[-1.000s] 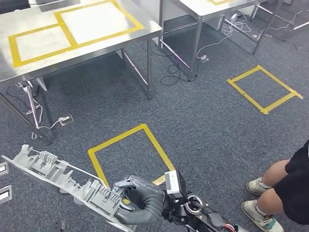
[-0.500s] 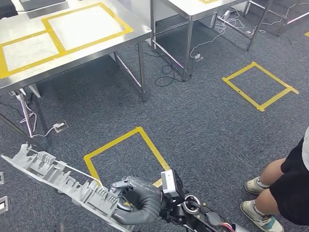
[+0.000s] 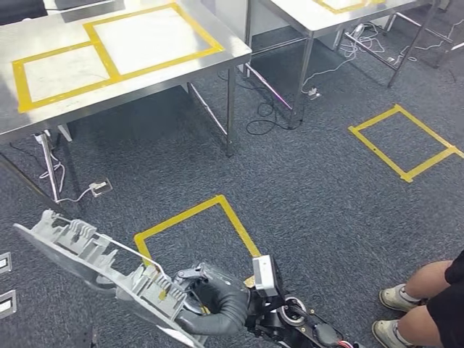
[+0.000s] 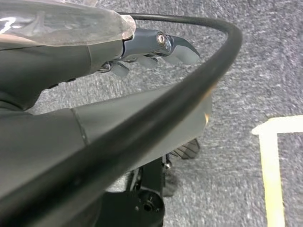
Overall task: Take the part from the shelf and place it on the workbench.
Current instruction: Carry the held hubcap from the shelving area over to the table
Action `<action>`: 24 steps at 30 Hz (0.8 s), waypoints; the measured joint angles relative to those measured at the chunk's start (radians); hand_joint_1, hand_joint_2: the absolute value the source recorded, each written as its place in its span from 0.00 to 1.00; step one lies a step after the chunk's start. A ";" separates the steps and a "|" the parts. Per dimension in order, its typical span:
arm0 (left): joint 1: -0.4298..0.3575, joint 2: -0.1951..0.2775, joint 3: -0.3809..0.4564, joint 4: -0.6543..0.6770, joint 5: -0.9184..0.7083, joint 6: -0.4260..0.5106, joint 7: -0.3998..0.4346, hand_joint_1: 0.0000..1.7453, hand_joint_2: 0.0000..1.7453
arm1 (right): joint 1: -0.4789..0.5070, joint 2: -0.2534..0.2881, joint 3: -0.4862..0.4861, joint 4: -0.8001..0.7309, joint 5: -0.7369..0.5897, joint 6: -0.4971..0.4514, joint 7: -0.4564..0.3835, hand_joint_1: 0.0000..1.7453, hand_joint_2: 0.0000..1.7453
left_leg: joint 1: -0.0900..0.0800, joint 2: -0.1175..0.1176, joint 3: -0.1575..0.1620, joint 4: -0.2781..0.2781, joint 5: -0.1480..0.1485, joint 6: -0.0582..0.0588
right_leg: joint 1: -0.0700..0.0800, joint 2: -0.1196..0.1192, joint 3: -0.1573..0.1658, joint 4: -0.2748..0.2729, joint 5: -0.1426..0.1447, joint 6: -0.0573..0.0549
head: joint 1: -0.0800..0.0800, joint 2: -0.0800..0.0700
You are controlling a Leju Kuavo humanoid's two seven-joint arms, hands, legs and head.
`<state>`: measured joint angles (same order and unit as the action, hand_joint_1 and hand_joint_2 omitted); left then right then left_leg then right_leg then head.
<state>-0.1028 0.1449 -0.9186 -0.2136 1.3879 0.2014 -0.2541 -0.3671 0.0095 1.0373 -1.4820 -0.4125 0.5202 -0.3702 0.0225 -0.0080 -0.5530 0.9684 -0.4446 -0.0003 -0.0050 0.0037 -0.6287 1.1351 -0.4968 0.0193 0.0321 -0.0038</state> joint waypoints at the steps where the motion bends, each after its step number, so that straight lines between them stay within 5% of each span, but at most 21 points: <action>1: -0.001 -0.002 0.000 0.000 -0.001 0.000 0.000 0.00 0.00 | 0.000 0.000 -0.004 0.000 -0.003 -0.002 -0.001 1.00 1.00 | -0.003 -0.001 0.007 0.000 -0.006 -0.002 | 0.004 0.000 0.027 -0.068 0.036 -0.010 | 0.004 0.000; 3: -0.001 -0.005 0.000 0.000 -0.003 0.000 0.000 0.00 0.00 | 0.000 0.000 -0.010 0.000 -0.007 -0.005 -0.003 1.00 1.00 | -0.005 -0.003 0.013 0.000 -0.013 -0.010 | 0.012 0.001 0.061 -0.149 0.067 -0.023 | 0.009 0.000; 7: -0.002 -0.006 0.000 0.000 -0.002 0.000 0.000 0.00 0.00 | 0.000 0.000 -0.018 0.000 -0.014 -0.008 -0.003 1.00 1.00 | -0.003 -0.001 0.010 0.013 -0.029 -0.029 | 0.008 0.001 0.081 -0.177 0.065 -0.033 | 0.005 0.000; 9: -0.003 -0.006 0.000 0.000 -0.003 0.000 -0.001 0.00 0.00 | -0.001 0.000 -0.019 0.000 -0.016 -0.009 -0.002 1.00 1.00 | -0.003 0.000 -0.036 0.105 -0.072 -0.036 | 0.004 -0.003 0.093 -0.190 0.065 -0.040 | -0.006 0.000; 11: -0.002 -0.006 0.000 0.000 -0.003 0.000 -0.002 0.00 0.00 | -0.001 0.000 -0.020 0.001 -0.017 -0.010 -0.001 1.00 1.00 | -0.002 0.000 -0.117 0.239 -0.118 -0.042 | 0.004 -0.005 0.099 -0.192 0.059 -0.046 | -0.016 0.000; 13: 0.001 -0.005 0.000 0.000 -0.003 0.000 -0.003 0.00 0.00 | 0.000 0.000 -0.020 0.004 -0.017 -0.013 -0.001 1.00 1.00 | 0.001 0.001 -0.157 0.281 -0.101 -0.048 | 0.003 -0.003 0.108 -0.191 0.050 -0.046 | -0.026 0.000; 17: 0.001 -0.001 0.000 0.000 -0.008 -0.004 -0.006 0.00 0.00 | 0.000 0.000 -0.024 0.006 -0.017 -0.020 -0.001 1.00 1.00 | 0.012 0.004 -0.073 0.052 0.039 -0.054 | 0.003 0.001 0.129 -0.179 0.019 -0.026 | -0.047 0.000; 22: 0.001 -0.002 0.000 0.000 -0.011 -0.008 -0.007 0.00 0.00 | -0.001 0.000 -0.027 0.006 -0.017 -0.027 -0.001 1.00 1.00 | 0.007 0.002 -0.047 0.010 0.028 -0.021 | 0.002 0.001 0.130 -0.160 -0.011 -0.002 | -0.036 0.000; 24: 0.001 -0.002 0.000 0.000 -0.013 -0.008 -0.007 0.00 0.00 | -0.001 0.000 -0.030 0.006 -0.017 -0.030 0.000 1.00 1.00 | 0.008 0.002 -0.035 0.007 0.021 -0.008 | -0.002 0.000 0.090 -0.071 -0.053 0.007 | -0.026 0.000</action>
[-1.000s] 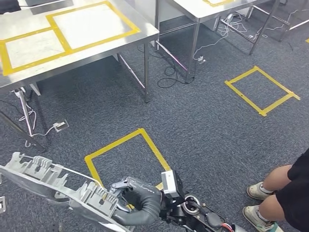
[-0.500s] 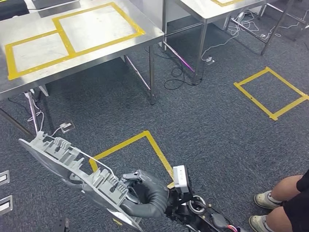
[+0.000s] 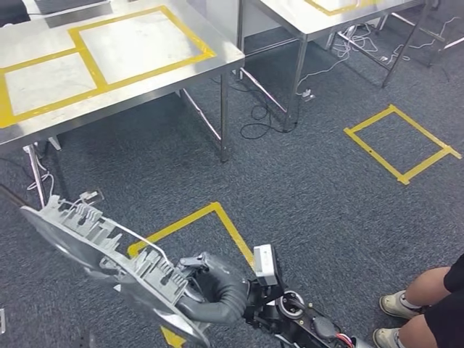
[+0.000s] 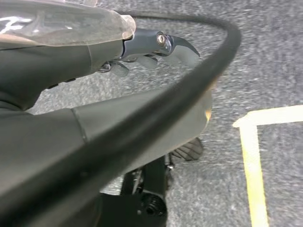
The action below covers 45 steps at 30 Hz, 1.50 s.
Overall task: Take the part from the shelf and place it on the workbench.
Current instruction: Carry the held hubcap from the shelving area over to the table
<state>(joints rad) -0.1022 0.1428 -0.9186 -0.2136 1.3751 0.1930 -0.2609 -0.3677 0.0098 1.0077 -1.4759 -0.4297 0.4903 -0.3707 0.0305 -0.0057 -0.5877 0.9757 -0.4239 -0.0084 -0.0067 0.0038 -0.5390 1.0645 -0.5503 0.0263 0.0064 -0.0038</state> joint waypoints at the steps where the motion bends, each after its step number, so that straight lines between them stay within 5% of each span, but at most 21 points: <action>1: 0.000 0.001 0.000 0.000 -0.001 0.000 0.000 0.00 0.00 | 0.000 0.000 -0.001 0.000 0.000 -0.001 0.000 1.00 1.00 | -0.001 0.000 0.006 0.000 -0.005 0.005 | -0.001 0.000 -0.038 0.074 -0.027 0.003 | 0.007 0.000; 3: 0.000 0.002 0.000 0.000 -0.001 -0.001 0.000 0.00 0.00 | 0.002 -0.002 -0.003 0.000 0.000 -0.001 0.000 1.00 1.00 | -0.003 0.000 0.018 0.000 -0.016 0.008 | -0.002 0.000 -0.114 0.198 -0.054 0.006 | 0.016 0.000; 4: 0.000 0.002 0.000 0.000 -0.001 -0.001 0.000 0.00 0.00 | 0.003 -0.002 -0.003 0.000 0.000 -0.001 0.000 1.00 1.00 | -0.003 -0.001 0.025 0.000 -0.022 0.008 | -0.003 0.000 -0.132 0.212 -0.040 0.005 | 0.020 0.000; 8: 0.000 0.000 0.000 0.000 -0.001 -0.001 0.000 0.00 0.00 | 0.004 -0.004 -0.006 0.001 0.000 -0.002 0.000 1.00 1.00 | -0.005 -0.006 0.061 -0.001 -0.047 0.000 | 0.004 0.001 -0.061 -0.009 0.114 -0.019 | 0.037 0.000; 10: -0.001 -0.002 0.000 0.000 -0.002 -0.002 -0.001 0.00 0.00 | 0.003 -0.004 -0.007 0.001 0.000 -0.001 0.000 1.00 1.00 | -0.007 -0.007 0.065 -0.002 -0.052 -0.006 | 0.012 0.002 -0.036 -0.062 0.126 -0.030 | 0.040 0.000; 14: -0.002 -0.002 0.000 0.000 -0.002 -0.002 -0.001 0.00 0.00 | 0.003 -0.004 -0.008 0.001 0.000 -0.001 0.000 1.00 1.00 | -0.008 -0.008 0.064 -0.002 -0.052 -0.009 | 0.014 0.002 -0.032 -0.069 0.124 -0.032 | 0.041 0.000; 17: -0.002 -0.002 0.000 0.000 -0.002 -0.002 -0.001 0.00 0.00 | 0.003 -0.004 -0.009 0.001 -0.001 -0.002 0.000 1.00 1.00 | -0.005 -0.005 0.062 -0.006 -0.052 -0.016 | 0.016 0.002 -0.031 -0.076 0.116 -0.037 | 0.044 0.000; 19: -0.003 -0.002 0.000 0.000 -0.003 -0.002 -0.001 0.00 0.00 | 0.003 -0.004 -0.010 0.001 -0.002 -0.004 0.000 1.00 1.00 | -0.004 -0.002 0.009 0.096 -0.096 -0.031 | 0.011 0.000 -0.009 -0.100 0.113 -0.047 | 0.029 0.000; 21: -0.002 -0.001 0.000 0.000 -0.003 -0.001 -0.001 0.00 0.00 | 0.004 -0.004 -0.010 0.001 -0.002 -0.005 0.002 1.00 1.00 | -0.004 0.000 -0.082 0.250 -0.143 -0.043 | 0.006 -0.002 0.016 -0.121 0.108 -0.056 | 0.011 0.000; 23: 0.001 0.000 0.000 0.000 -0.002 -0.001 0.000 0.00 0.00 | 0.005 -0.004 -0.010 0.002 -0.003 -0.006 0.005 1.00 1.00 | -0.004 0.000 -0.113 0.258 -0.104 -0.046 | 0.006 0.001 0.026 -0.121 0.098 -0.056 | 0.001 0.000; 25: 0.002 0.002 0.000 0.000 -0.001 0.000 0.000 0.00 0.00 | 0.006 -0.004 -0.011 0.003 -0.001 -0.009 0.006 1.00 1.00 | -0.002 0.002 -0.076 0.135 -0.014 -0.045 | 0.006 0.003 0.040 -0.120 0.085 -0.050 | -0.012 0.000; 27: 0.000 0.004 0.000 0.000 0.000 0.000 0.000 0.00 0.00 | 0.005 -0.004 -0.011 0.004 0.011 -0.015 0.006 1.00 1.00 | -0.004 0.005 -0.033 0.022 0.033 -0.037 | 0.011 0.003 0.047 -0.114 0.069 -0.040 | -0.022 0.000; 32: -0.001 0.002 0.000 0.000 0.000 0.001 0.000 0.00 0.00 | 0.004 -0.004 -0.010 0.005 0.036 -0.021 0.009 1.00 1.00 | -0.005 0.003 -0.007 -0.009 0.017 -0.003 | 0.011 0.002 0.043 -0.085 0.033 -0.013 | -0.010 0.000; 35: -0.002 0.004 0.000 0.000 0.000 0.002 0.000 0.00 0.00 | 0.004 -0.004 -0.010 0.005 0.045 -0.020 0.010 1.00 1.00 | -0.004 0.003 0.012 -0.011 0.002 0.012 | 0.005 0.002 -0.050 0.102 -0.044 0.002 | 0.008 0.000; 37: -0.001 0.004 0.000 0.000 0.000 0.002 0.000 0.00 0.00 | 0.006 -0.004 -0.010 0.007 0.052 -0.020 0.010 1.00 1.00 | -0.005 0.002 0.025 -0.011 -0.009 0.013 | 0.002 0.002 -0.118 0.201 -0.058 0.007 | 0.015 0.000; 39: 0.000 0.003 0.000 0.000 0.000 0.002 0.001 0.00 0.00 | 0.006 -0.004 -0.010 0.008 0.056 -0.019 0.010 1.00 1.00 | -0.005 -0.002 0.046 -0.011 -0.024 0.010 | 0.000 0.002 -0.116 0.148 0.011 0.004 | 0.022 0.000; 41: 0.000 0.001 0.000 0.000 0.000 0.002 0.001 0.00 0.00 | 0.005 -0.005 -0.010 0.009 0.059 -0.018 0.010 1.00 1.00 | -0.006 -0.005 0.067 -0.011 -0.039 0.004 | 0.002 0.003 -0.070 0.012 0.100 -0.007 | 0.032 0.000; 42: 0.000 0.000 0.000 0.000 0.000 0.002 0.001 0.00 0.00 | 0.005 -0.005 -0.010 0.010 0.061 -0.017 0.009 1.00 1.00 | -0.007 -0.007 0.072 -0.011 -0.044 0.000 | 0.006 0.004 -0.049 -0.038 0.123 -0.014 | 0.036 0.000; 45: -0.002 -0.002 0.000 0.000 0.000 0.004 0.001 0.00 0.00 | 0.003 -0.005 -0.010 0.011 0.063 -0.012 0.007 1.00 1.00 | -0.007 -0.006 0.071 -0.015 -0.050 -0.016 | 0.012 0.005 -0.029 -0.081 0.116 -0.033 | 0.039 0.000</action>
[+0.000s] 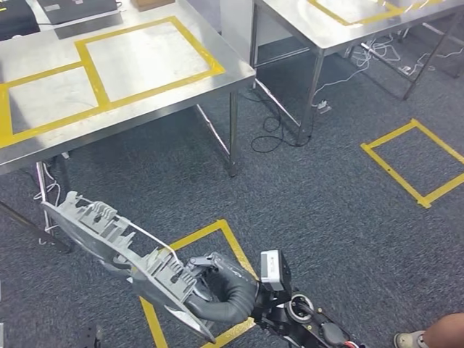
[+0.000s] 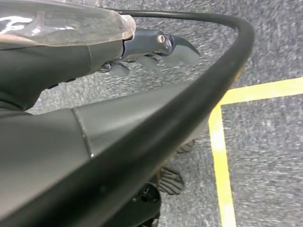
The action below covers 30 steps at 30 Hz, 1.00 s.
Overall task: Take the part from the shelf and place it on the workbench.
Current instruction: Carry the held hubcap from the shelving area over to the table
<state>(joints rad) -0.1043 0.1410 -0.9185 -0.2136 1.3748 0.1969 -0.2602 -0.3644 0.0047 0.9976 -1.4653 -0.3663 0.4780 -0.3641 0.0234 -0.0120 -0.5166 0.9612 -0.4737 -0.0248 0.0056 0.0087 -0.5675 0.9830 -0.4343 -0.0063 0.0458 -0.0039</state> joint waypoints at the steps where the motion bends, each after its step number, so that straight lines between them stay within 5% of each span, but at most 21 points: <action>1: 0.000 0.000 0.000 0.000 0.000 0.001 0.000 0.00 0.00 | 0.000 0.000 0.000 0.000 0.000 0.000 0.000 1.00 1.00 | 0.001 0.002 0.001 0.001 -0.004 -0.005 | -0.002 0.000 0.005 -0.008 -0.002 -0.004 | -0.001 0.000; 3: -0.002 0.001 0.000 0.000 0.000 0.001 0.000 0.00 0.00 | -0.002 0.000 0.000 0.000 0.000 0.000 0.000 1.00 1.00 | 0.001 0.004 -0.016 0.047 -0.028 -0.013 | -0.007 -0.001 0.021 -0.024 -0.003 -0.011 | -0.012 0.000; 6: -0.001 0.000 0.000 0.000 0.000 0.001 0.000 0.00 0.00 | -0.004 0.000 0.000 0.001 0.000 0.000 0.000 1.00 1.00 | 0.002 0.005 -0.134 0.244 -0.094 -0.018 | -0.006 -0.006 0.036 -0.032 -0.012 -0.023 | -0.030 0.000; 8: 0.003 0.001 0.000 0.000 0.000 0.001 0.000 0.00 0.00 | -0.003 0.000 0.000 0.003 0.000 0.000 0.000 1.00 1.00 | 0.003 0.006 -0.183 0.293 -0.077 -0.021 | -0.006 -0.005 0.047 -0.032 -0.022 -0.026 | -0.039 0.000; 12: 0.003 0.005 0.000 0.000 0.000 0.001 -0.001 0.00 0.00 | -0.004 0.000 0.000 0.005 0.000 0.000 0.000 1.00 1.00 | 0.004 0.010 -0.109 0.061 0.075 -0.018 | -0.002 -0.003 0.073 -0.027 -0.053 -0.012 | -0.062 0.000; 16: 0.001 0.004 0.000 0.000 0.000 0.001 -0.001 0.00 0.00 | -0.004 0.000 0.000 0.006 0.001 0.000 0.000 1.00 1.00 | 0.000 0.010 -0.084 0.010 0.068 0.002 | 0.002 -0.005 0.078 -0.027 -0.075 0.008 | -0.055 0.000; 18: 0.001 0.003 0.000 0.000 0.000 0.001 -0.001 0.00 0.00 | -0.005 0.000 0.000 0.006 0.003 0.001 -0.002 1.00 1.00 | 0.003 0.009 -0.073 0.007 0.061 0.014 | -0.002 -0.005 0.065 0.016 -0.101 0.019 | -0.048 0.000; 22: 0.001 0.005 0.000 0.000 0.000 0.001 -0.001 0.00 0.00 | -0.003 0.000 0.001 0.008 0.008 0.003 -0.005 1.00 1.00 | 0.001 0.008 -0.046 0.006 0.039 0.026 | -0.009 -0.005 -0.078 0.270 -0.181 0.035 | -0.028 0.000; 24: 0.003 0.005 0.000 0.000 0.000 0.002 -0.001 0.00 0.00 | -0.002 0.000 0.001 0.009 0.010 0.003 -0.004 1.00 1.00 | 0.001 0.004 -0.026 0.006 0.024 0.025 | -0.009 -0.005 -0.102 0.263 -0.133 0.032 | -0.021 0.000; 27: 0.003 0.002 0.000 0.000 0.000 0.003 -0.001 0.00 0.00 | -0.003 0.000 0.001 0.009 0.010 0.004 -0.005 1.00 1.00 | 0.000 -0.001 0.004 0.006 0.001 0.017 | -0.004 -0.002 -0.042 0.075 -0.002 0.014 | -0.007 0.000; 30: 0.002 -0.001 0.000 0.000 0.000 0.004 0.000 0.00 0.00 | -0.003 0.000 0.001 0.010 0.011 0.006 -0.006 1.00 1.00 | -0.001 -0.003 0.008 0.002 -0.006 0.001 | 0.006 0.000 -0.012 0.009 0.009 -0.005 | -0.001 0.000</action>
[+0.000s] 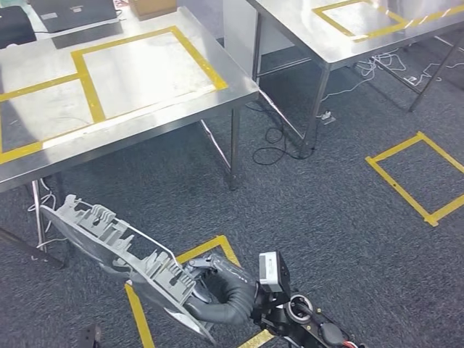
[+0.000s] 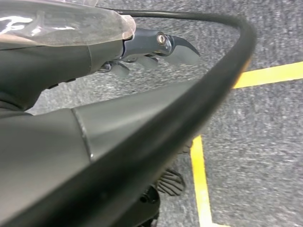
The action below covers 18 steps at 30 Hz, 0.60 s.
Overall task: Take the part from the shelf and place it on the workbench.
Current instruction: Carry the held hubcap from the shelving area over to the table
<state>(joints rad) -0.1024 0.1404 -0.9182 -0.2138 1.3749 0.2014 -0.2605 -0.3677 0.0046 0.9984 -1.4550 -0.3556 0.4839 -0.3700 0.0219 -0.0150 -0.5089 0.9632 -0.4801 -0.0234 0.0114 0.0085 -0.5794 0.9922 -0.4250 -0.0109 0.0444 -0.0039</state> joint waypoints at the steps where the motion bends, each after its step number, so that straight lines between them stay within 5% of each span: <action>1: 0.000 0.000 0.000 0.000 0.000 0.001 0.000 0.00 0.00 | 0.000 0.000 0.000 0.000 0.000 0.000 0.000 1.00 1.00 | 0.000 0.001 0.002 -0.003 -0.002 -0.005 | -0.002 0.000 0.005 -0.008 -0.003 -0.004 | 0.001 0.000; 4: -0.003 0.000 0.000 0.000 0.000 0.003 0.000 0.00 0.00 | -0.003 0.000 0.000 0.000 0.000 0.000 -0.001 1.00 1.00 | -0.001 0.006 -0.022 0.063 -0.039 -0.018 | -0.012 -0.004 0.028 -0.035 -0.004 -0.015 | -0.012 0.000; 6: -0.003 0.001 0.000 0.000 0.001 0.007 0.003 0.00 0.00 | -0.005 0.000 0.000 0.001 0.000 -0.003 -0.001 1.00 1.00 | 0.000 0.007 -0.102 0.199 -0.087 -0.023 | -0.012 -0.007 0.034 -0.039 -0.008 -0.023 | -0.025 0.000; 8: 0.000 0.002 0.000 0.000 0.003 0.013 0.010 0.00 0.00 | -0.005 0.000 0.000 0.002 0.000 -0.006 -0.001 1.00 1.00 | 0.001 0.007 -0.169 0.284 -0.092 -0.029 | -0.012 -0.006 0.038 -0.038 -0.013 -0.026 | -0.035 0.000; 10: 0.002 0.007 0.000 0.000 0.006 0.016 0.015 0.00 0.00 | -0.005 0.000 0.000 0.003 0.001 -0.009 -0.001 1.00 1.00 | 0.006 0.008 -0.162 0.219 -0.022 -0.034 | -0.013 -0.004 0.048 -0.036 -0.022 -0.023 | -0.046 0.000; 12: 0.001 0.012 0.001 0.000 0.008 0.017 0.016 0.00 0.00 | -0.005 0.000 0.000 0.003 0.003 -0.010 -0.001 1.00 1.00 | 0.010 0.012 -0.114 0.083 0.053 -0.036 | -0.012 -0.003 0.056 -0.028 -0.036 -0.013 | -0.059 0.000; 14: -0.001 0.013 0.002 0.000 0.008 0.017 0.016 0.00 0.00 | -0.005 0.000 0.000 0.003 0.007 -0.009 -0.001 1.00 1.00 | 0.010 0.012 -0.088 0.015 0.070 -0.026 | -0.007 -0.002 0.056 -0.021 -0.048 -0.003 | -0.063 0.000; 18: 0.001 0.013 0.004 0.000 0.009 0.017 0.016 0.00 0.00 | -0.005 0.000 0.000 0.003 0.008 -0.009 -0.001 1.00 1.00 | 0.005 0.009 -0.081 0.009 0.062 -0.013 | -0.003 -0.004 0.054 -0.019 -0.055 -0.037 | -0.042 0.000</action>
<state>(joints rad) -0.1017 0.1530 -0.9144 -0.2136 1.3835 0.2182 -0.2441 -0.3728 0.0046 0.9979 -1.4519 -0.3478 0.4753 -0.3714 0.0272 -0.0058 -0.5899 0.9721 -0.4177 -0.0361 0.0082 0.0049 -0.5252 0.9729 -0.4800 -0.0477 0.0026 -0.0038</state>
